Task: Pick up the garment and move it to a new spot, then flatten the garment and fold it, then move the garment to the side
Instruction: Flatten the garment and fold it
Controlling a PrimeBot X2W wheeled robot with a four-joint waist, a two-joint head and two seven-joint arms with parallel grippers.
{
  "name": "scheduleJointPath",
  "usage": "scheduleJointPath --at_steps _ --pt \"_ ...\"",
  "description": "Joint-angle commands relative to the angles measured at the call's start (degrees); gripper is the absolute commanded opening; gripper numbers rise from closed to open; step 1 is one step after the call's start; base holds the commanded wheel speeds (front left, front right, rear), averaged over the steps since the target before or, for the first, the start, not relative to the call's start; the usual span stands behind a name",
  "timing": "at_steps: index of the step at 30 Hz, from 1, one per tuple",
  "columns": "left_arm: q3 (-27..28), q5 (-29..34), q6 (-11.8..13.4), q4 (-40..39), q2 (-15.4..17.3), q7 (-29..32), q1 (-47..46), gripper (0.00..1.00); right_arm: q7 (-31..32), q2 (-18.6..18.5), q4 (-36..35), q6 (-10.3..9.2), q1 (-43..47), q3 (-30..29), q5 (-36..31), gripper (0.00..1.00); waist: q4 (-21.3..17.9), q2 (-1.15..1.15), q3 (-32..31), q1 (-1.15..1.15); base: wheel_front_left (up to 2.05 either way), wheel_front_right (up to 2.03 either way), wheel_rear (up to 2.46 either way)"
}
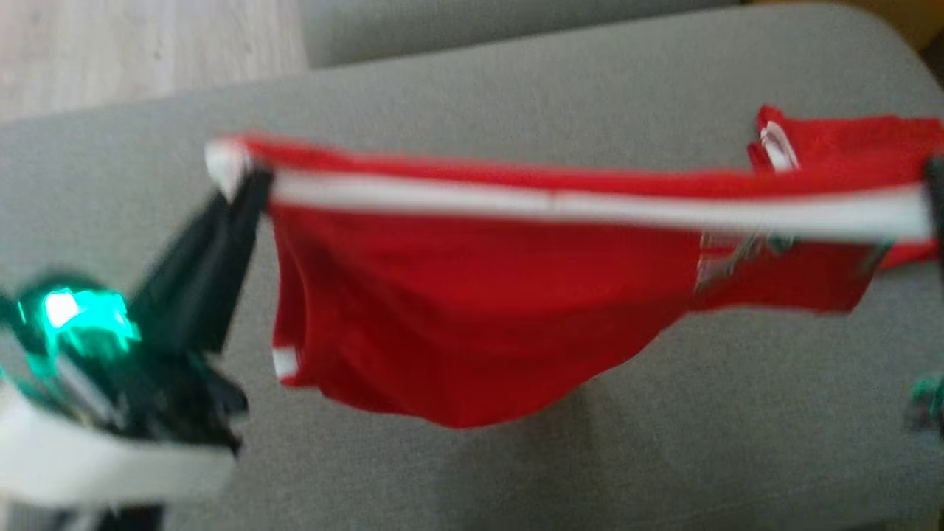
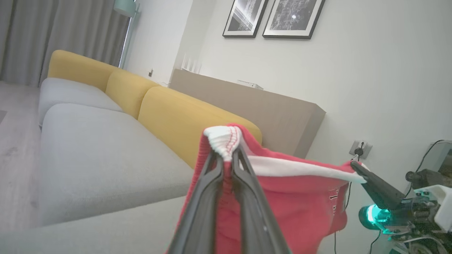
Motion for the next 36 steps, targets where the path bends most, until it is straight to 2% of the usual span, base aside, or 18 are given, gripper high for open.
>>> scheduleJointPath --at_steps 1,4,7,8,12,15,18,22,27,32,36 --pt "3.61 -0.96 -0.18 -0.49 2.57 2.71 -7.79 0.0 1.41 -0.89 -0.51 0.42 -7.4 0.5 -0.77 0.0 -1.07 0.0 4.31 0.0 0.0 0.0 0.0" --pt "3.5 -3.51 -1.44 3.74 2.39 7.8 -18.46 0.0 4.21 -0.89 5.48 0.42 -18.64 0.73 -2.54 0.0 -1.13 0.0 8.08 0.0 0.0 0.0 0.0" --pt "2.35 -4.51 -2.95 10.56 0.87 12.23 -30.73 0.0 6.2 -0.88 13.86 0.42 -30.82 0.7 -4.83 0.0 -0.51 0.0 12.37 0.0 0.0 0.0 0.0" --pt "2.35 -4.51 -2.95 10.56 0.87 12.23 -30.73 0.0 6.2 -0.88 13.86 0.42 -30.82 0.7 -4.83 0.0 -0.51 0.0 12.37 0.0 0.0 0.0 0.0" --pt "-0.59 -2.65 -5.54 23.66 -3.7 15.49 -47.84 0.0 5.96 -0.88 27.28 0.42 -48.55 0.05 -8.56 0.0 0.55 0.0 17.7 0.0 0.0 0.0 0.0" --pt "-2.84 0.4 -7.83 35.35 -8.33 14.81 -58.89 0.0 3.04 -0.88 39.3 0.42 -61.48 -0.64 -10.87 0.0 1.14 0.0 20.52 0.0 0.0 0.0 0.0" --pt "-3.82 3.8 -9.54 46.43 -12.66 11.57 -68.13 0.0 -1.22 -0.88 51.28 0.42 -72.91 -1.41 -13.95 0.0 1.63 0.0 22.76 0.0 0.0 0.0 0.0" --pt "-4.88 7.08 -12.24 58.58 -17.09 6.61 -77.41 0.0 -6.29 -0.88 62.71 0.42 -83.41 -0.65 -16.29 0.0 1.88 0.0 25.77 0.0 0.0 0.0 0.0" --pt "-7.57 9.5 -14.95 68.68 -19.86 -0.36 -79.02 0.0 -11.6 -0.88 69.83 0.42 -84.62 3.85 -14.03 0.0 1.32 0.0 27.63 0.0 0.0 0.0 0.0" --pt "-11.61 8.37 -16.09 72.38 -19.64 -7.77 -69.81 0.0 -16.85 -0.88 68.52 0.42 -71.17 10.22 -12.15 0.0 0.33 0.0 27.13 0.0 0.0 0.0 0.0" --pt "-15.1 5.65 -16.16 68.42 -17.65 -12.3 -59.43 0.0 -18.12 -0.88 63.72 0.42 -58.3 13.09 -11.53 0.0 -0.28 0.0 25.26 0.0 0.0 0.0 0.0"
